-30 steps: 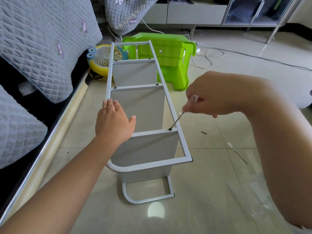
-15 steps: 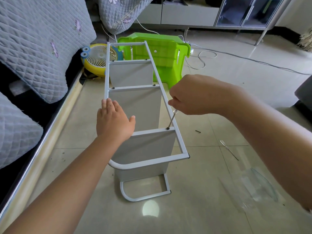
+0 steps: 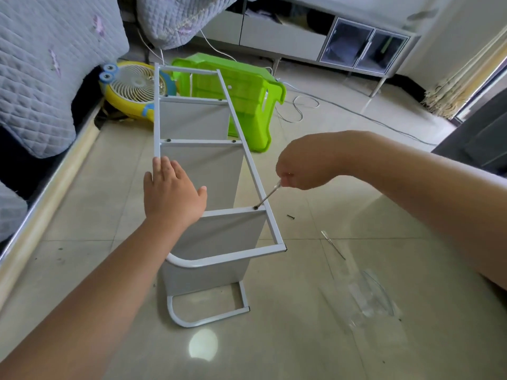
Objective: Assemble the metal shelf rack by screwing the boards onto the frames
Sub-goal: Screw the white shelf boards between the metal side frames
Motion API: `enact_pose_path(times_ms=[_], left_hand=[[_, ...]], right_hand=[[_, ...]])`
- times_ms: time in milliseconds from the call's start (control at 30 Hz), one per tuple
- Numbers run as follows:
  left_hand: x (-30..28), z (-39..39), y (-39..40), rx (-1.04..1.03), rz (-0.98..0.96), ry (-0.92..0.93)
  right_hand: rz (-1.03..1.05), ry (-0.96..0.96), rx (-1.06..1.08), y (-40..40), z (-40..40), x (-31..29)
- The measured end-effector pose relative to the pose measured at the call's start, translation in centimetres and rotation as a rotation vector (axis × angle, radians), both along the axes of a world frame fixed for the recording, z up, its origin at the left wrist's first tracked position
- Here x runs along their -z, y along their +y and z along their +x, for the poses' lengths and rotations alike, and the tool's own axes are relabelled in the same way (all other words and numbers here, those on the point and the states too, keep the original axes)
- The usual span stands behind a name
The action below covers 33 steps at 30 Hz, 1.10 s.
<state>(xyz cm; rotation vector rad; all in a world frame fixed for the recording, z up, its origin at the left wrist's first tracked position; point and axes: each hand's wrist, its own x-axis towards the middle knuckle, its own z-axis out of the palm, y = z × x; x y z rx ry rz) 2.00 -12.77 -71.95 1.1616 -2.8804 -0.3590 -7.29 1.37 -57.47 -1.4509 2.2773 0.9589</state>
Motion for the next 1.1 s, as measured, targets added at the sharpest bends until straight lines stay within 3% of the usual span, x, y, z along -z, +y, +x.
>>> enact_pose_path(times_ms=[100, 167, 467, 567, 733, 800, 867, 1000, 1100], left_hand=[[0.0, 0.0, 0.0, 0.007, 0.002, -0.001], [-0.1, 0.0, -0.1, 0.011, 0.003, -0.005], [-0.1, 0.1, -0.1, 0.014, 0.003, 0.000], [-0.2, -0.1, 0.0, 0.009, 0.002, -0.003], [-0.2, -0.2, 0.0, -0.006, 0.008, -0.007], [-0.2, -0.2, -0.1, -0.005, 0.010, 0.000], [-0.1, -0.1, -0.1, -0.003, 0.013, 0.005], [0.1, -0.2, -0.2, -0.003, 0.002, 0.016], [0.1, -0.2, -0.1, 0.000, -0.017, 0.022]], right_hand=[[-0.072, -0.219, 0.375, -1.5, -1.2, 0.0], [-0.080, -0.251, 0.457, -2.1, -1.4, 0.1], [-0.014, 0.151, 0.067, -1.6, 2.3, 1.0], [-0.027, -0.027, 0.183, -2.4, 1.2, 0.9], [0.048, -0.358, 0.707, -3.9, -2.8, 0.9], [0.047, -0.390, 0.743, -3.6, -3.3, 1.0], [0.048, -0.309, 0.597, -3.1, -2.5, 1.0], [-0.039, 0.007, 0.068, -2.2, 0.6, 1.3], [-0.105, 0.093, -0.172, -2.0, 1.9, 1.4]])
